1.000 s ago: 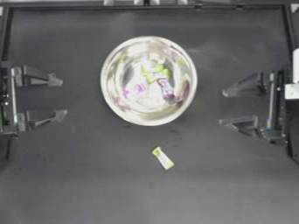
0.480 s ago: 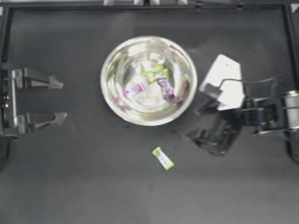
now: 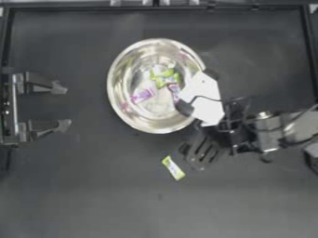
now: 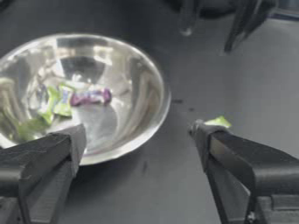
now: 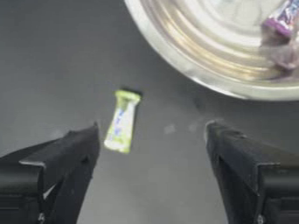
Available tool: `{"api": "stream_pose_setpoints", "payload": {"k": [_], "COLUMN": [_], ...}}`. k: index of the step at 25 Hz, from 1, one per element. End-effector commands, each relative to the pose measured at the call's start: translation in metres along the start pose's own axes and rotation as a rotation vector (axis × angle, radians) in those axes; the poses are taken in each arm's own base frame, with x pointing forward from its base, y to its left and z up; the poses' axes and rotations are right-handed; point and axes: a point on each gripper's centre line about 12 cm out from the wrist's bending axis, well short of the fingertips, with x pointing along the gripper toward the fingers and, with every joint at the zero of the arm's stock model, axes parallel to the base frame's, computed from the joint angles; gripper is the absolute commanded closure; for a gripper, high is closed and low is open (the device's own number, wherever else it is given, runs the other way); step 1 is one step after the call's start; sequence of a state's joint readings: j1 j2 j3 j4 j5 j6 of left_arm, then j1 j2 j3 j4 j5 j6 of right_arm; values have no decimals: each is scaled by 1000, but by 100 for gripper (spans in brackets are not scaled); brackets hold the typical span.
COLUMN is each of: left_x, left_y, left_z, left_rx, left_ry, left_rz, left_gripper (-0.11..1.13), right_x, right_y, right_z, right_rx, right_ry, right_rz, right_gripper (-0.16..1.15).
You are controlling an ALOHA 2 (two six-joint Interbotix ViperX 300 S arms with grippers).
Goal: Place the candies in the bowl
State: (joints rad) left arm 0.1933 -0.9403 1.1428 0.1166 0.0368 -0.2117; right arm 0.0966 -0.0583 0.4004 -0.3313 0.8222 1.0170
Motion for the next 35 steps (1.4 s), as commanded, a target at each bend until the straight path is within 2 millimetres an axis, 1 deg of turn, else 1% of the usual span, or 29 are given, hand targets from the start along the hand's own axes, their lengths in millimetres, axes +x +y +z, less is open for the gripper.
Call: {"api": "stream_pose_setpoints", "payload": {"k": [1, 6, 12, 17, 23, 29, 35], "left_x": [3, 3, 3, 3, 3, 3, 3], "left_y": [-1, -1, -1, -1, -1, -1, -1], "left_z": [7, 8, 8, 9, 8, 9, 8], "left_rx": [2, 2, 2, 1, 2, 0, -2], "left_ry": [-11, -12, -12, -12, -12, -14, -11], "left_rz": [-1, -2, -2, -1, -2, -2, -1], "left_gripper": [0, 0, 0, 0, 0, 0, 0], "right_x": [5, 29, 51, 69, 83, 96, 103], "right_y": [12, 22, 32, 33, 42, 51, 52], "right_z": [9, 4, -2, -9, -18, -19, -22], "right_rx": [16, 35, 81, 97, 95, 84, 83], "right_ry": [-5, 50, 91, 115, 147, 154, 163], "right_rz": [3, -61, -118, -148, -155, -161, -170], "right_gripper": [-1, -1, -1, -1, -1, -1, -1]}}
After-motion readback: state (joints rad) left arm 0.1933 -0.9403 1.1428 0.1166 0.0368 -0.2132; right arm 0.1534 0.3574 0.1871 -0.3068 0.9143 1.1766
